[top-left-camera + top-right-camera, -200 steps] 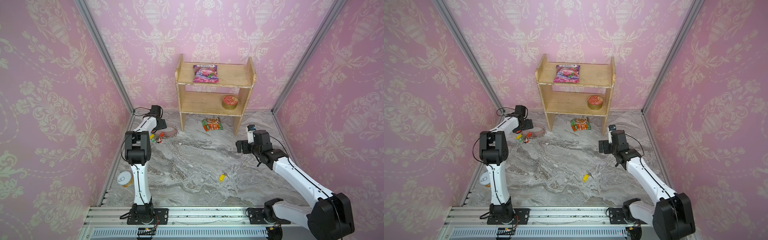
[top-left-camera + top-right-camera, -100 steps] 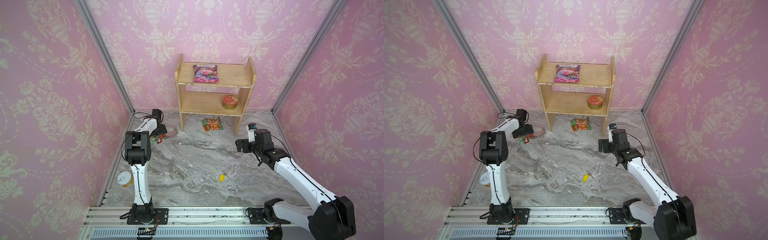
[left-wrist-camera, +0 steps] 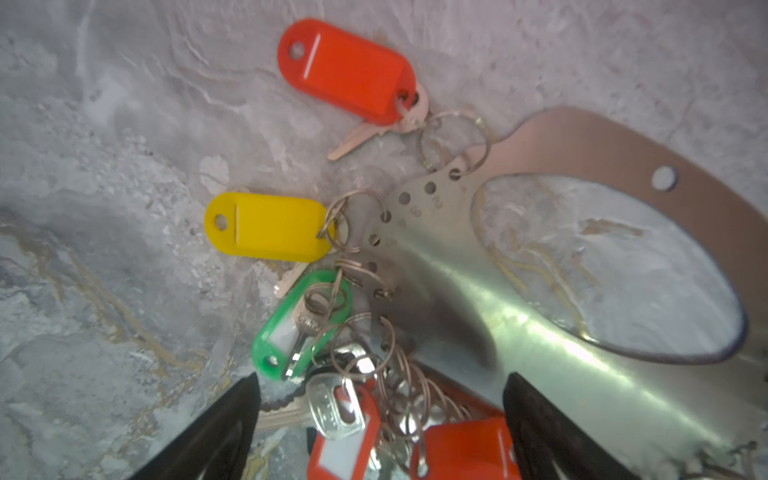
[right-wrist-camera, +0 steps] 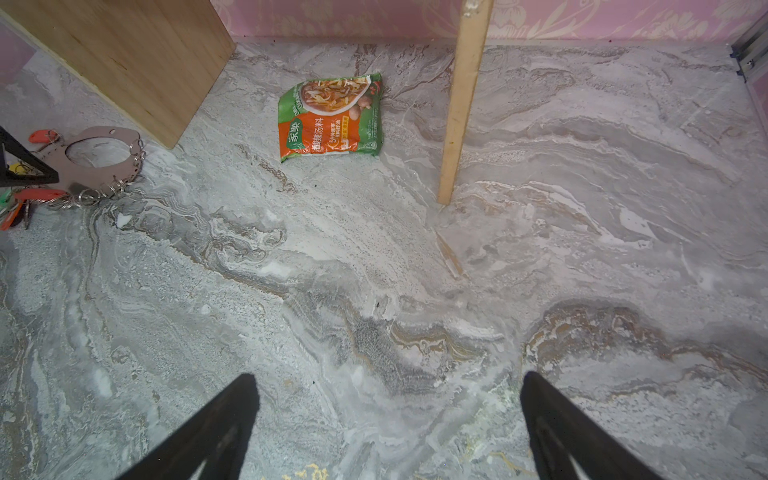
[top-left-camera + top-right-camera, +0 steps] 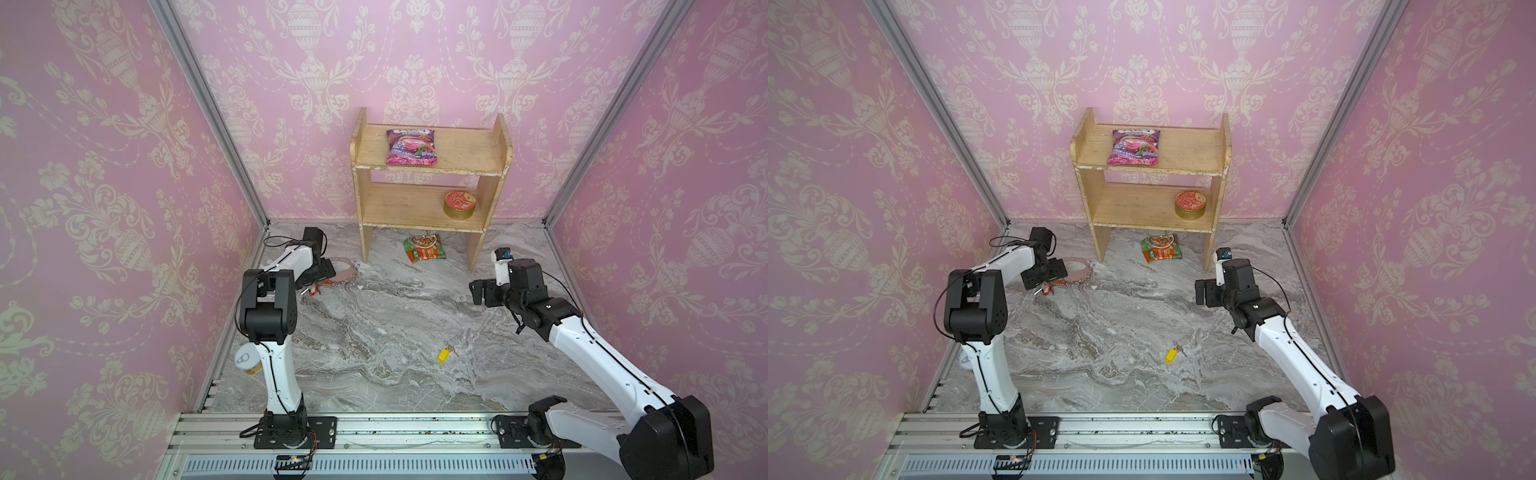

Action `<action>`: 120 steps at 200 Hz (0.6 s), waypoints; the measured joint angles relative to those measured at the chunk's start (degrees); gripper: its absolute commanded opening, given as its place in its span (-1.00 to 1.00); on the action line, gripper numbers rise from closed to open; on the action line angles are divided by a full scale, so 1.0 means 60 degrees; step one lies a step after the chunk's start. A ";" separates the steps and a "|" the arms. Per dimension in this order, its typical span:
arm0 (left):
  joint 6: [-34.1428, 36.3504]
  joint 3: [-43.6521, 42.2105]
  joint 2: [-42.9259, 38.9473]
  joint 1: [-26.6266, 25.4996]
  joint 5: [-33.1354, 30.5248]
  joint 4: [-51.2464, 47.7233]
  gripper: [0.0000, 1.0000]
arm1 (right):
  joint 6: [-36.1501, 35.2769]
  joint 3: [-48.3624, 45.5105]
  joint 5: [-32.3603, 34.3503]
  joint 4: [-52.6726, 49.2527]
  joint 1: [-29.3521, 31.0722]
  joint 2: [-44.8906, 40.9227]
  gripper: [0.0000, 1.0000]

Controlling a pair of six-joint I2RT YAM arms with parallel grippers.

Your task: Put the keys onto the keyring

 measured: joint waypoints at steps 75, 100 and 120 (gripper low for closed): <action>0.0186 0.2546 0.1770 0.0000 -0.0364 -0.0597 0.96 | 0.0000 0.0000 0.0018 -0.0186 0.0000 -0.0299 0.99; 0.0164 0.2335 0.1832 0.0000 -0.0503 -0.0780 0.95 | 0.0000 0.0000 0.0022 -0.0280 0.0000 -0.0390 0.99; 0.0142 0.1865 0.1545 0.0000 -0.0546 -0.0678 0.92 | 0.0004 0.0000 0.0018 -0.0288 0.0000 -0.0386 0.99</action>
